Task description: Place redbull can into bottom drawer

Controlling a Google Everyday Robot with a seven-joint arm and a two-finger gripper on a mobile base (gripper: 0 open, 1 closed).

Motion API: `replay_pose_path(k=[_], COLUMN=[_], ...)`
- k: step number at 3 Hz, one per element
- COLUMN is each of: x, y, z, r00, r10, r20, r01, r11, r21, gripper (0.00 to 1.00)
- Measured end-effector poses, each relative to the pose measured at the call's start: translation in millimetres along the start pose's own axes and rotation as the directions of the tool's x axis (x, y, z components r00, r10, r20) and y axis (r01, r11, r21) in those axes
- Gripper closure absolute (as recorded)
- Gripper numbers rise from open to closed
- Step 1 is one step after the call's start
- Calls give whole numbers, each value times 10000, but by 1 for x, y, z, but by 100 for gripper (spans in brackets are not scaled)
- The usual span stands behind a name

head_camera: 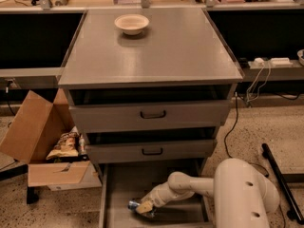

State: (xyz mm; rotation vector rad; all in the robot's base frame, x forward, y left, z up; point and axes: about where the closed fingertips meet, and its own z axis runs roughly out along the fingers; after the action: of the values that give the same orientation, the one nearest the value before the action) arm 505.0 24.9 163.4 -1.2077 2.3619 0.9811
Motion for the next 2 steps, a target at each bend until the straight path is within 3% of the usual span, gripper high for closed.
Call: replay_pose_path(k=[2], x=[15], y=[-12], z=[4], r00=[9986], r10=[525], r20=[63], r01=[-523], r11=[9983], r21=[-248], gripper=[59])
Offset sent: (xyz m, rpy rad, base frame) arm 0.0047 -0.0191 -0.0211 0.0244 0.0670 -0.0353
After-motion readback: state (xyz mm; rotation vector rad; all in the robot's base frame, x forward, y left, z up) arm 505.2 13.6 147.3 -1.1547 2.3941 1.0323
